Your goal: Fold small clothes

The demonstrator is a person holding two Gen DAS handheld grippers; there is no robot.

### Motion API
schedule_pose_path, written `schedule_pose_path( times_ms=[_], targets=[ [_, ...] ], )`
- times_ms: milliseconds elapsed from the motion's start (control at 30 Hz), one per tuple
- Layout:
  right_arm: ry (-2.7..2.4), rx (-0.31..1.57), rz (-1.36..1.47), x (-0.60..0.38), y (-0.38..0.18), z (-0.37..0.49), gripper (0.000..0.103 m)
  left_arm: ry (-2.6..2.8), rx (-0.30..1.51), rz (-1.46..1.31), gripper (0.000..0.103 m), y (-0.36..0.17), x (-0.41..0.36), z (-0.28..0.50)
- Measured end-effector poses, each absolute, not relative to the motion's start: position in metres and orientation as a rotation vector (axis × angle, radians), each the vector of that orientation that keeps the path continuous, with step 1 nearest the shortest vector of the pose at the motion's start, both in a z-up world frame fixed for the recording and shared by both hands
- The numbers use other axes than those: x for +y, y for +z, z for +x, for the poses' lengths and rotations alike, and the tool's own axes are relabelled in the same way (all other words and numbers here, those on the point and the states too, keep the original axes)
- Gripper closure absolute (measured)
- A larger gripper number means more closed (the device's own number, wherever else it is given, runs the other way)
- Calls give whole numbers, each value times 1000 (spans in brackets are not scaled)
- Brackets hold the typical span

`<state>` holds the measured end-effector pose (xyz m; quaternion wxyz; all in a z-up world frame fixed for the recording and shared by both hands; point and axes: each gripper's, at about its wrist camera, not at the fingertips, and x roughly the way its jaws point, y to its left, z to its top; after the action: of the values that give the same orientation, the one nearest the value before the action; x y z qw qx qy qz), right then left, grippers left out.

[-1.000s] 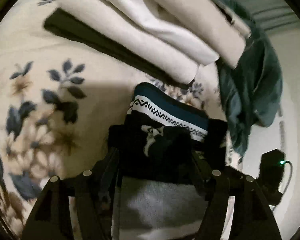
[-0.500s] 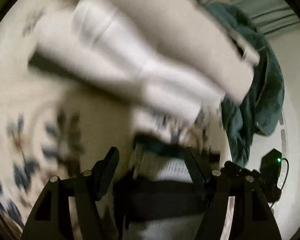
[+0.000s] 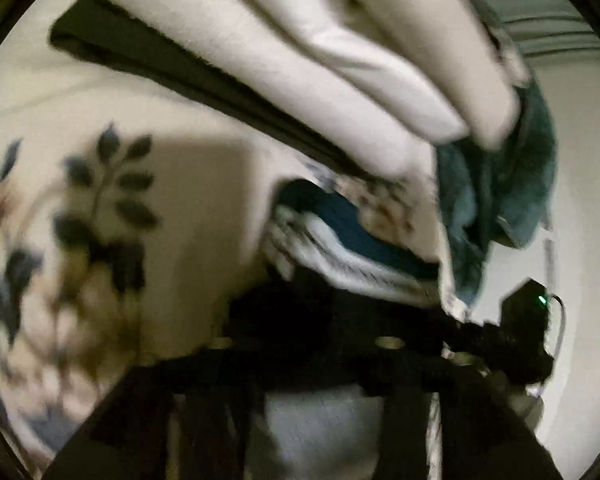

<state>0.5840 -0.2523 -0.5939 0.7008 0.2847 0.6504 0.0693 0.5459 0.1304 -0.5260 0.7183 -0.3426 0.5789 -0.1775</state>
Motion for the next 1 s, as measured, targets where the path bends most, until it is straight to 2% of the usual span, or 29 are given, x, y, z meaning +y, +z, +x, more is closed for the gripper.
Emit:
schedule_pose_path(
  times_ms=[33,100,200,233,267,300,333,400,500,600,667,700,733,767,800,833,1000],
  targets=[
    [171,1443,635,-256,-587,576,57,-405,1277,-768,44,-520,133,531],
    [215,1429,652,-266,-572,549,38,-395,1293,-778,44,-519,136,506],
    [230,1512,660,-271,-583,513,37,-375,1366,-844,47,-547,128,473],
    [235,1548,679,-270,-594,501,37,-372,1379,-864,53,-555,123,465],
    [235,1568,702,-270,-603,492,38,-369,1377,-891,65,-561,118,457],
    [249,1563,746,-269,-611,481,55,-366,1361,-903,85,-560,114,452],
    [268,1544,768,-267,-612,476,87,-350,1336,-893,88,-555,112,448],
    [254,1482,770,-267,-607,470,92,-320,1292,-891,90,-545,120,446],
    [202,1446,752,-274,-601,469,94,-263,1303,-864,91,-550,128,449],
    [204,1528,693,-258,-614,476,93,-250,1351,-823,89,-554,124,454],
    [226,1553,677,-254,-610,483,88,-259,1324,-856,82,-534,129,450],
    [258,1555,683,-258,-602,486,80,-251,1311,-846,62,-524,128,444],
    [281,1547,688,-264,-596,487,56,-246,1286,-844,28,-510,132,433],
    [298,1530,691,-271,-590,487,41,-247,1256,-855,18,-500,134,420],
    [310,1507,691,-281,-583,488,21,-238,1230,-879,17,-490,136,401],
    [327,1502,689,-285,-581,490,17,-225,1223,-904,17,-489,141,385],
    [408,1578,753,-313,-610,518,17,-136,1210,-1150,17,-520,121,307]
  ],
)
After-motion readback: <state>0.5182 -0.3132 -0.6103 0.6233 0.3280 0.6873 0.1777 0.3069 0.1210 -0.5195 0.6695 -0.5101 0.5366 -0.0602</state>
